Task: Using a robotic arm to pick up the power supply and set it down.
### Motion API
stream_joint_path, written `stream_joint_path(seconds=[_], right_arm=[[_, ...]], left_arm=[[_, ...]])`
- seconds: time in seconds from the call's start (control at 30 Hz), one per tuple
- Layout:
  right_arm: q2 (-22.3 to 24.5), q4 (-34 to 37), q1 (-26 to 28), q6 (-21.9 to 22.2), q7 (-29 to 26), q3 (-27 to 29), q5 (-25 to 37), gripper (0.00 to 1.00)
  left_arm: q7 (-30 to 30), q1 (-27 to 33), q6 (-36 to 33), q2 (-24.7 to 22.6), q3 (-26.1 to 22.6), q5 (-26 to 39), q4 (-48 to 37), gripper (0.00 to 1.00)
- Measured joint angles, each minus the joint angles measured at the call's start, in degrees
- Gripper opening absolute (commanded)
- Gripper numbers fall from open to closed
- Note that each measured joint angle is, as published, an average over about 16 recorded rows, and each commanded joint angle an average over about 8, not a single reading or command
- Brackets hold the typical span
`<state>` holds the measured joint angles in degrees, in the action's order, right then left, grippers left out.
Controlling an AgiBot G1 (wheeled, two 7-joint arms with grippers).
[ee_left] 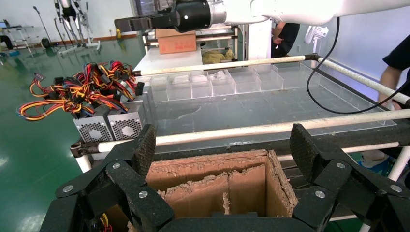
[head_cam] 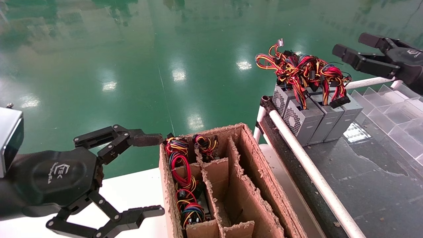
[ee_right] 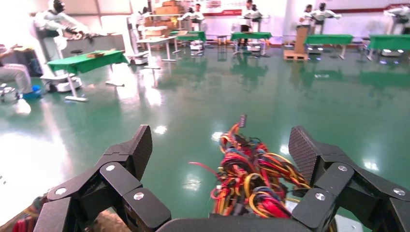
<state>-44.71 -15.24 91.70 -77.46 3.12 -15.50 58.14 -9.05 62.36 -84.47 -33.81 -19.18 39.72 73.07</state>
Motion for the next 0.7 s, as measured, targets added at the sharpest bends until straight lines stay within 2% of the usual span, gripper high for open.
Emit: stream_joint_path(seconds=[0.57,0.7], right_arm=[[3.5,-21.4,-11.0,-3.0,-5.1,-0.2,-6.0,1.00],[4.0,-23.9,-12.3,-3.4,-5.7,-0.2,-6.7,1.00]], left_arm=[[0.0,0.0,0.0,0.0,0.0,0.0,0.0,1.00],[0.0,0.0,0.0,0.0,0.0,0.0,0.0,1.00]])
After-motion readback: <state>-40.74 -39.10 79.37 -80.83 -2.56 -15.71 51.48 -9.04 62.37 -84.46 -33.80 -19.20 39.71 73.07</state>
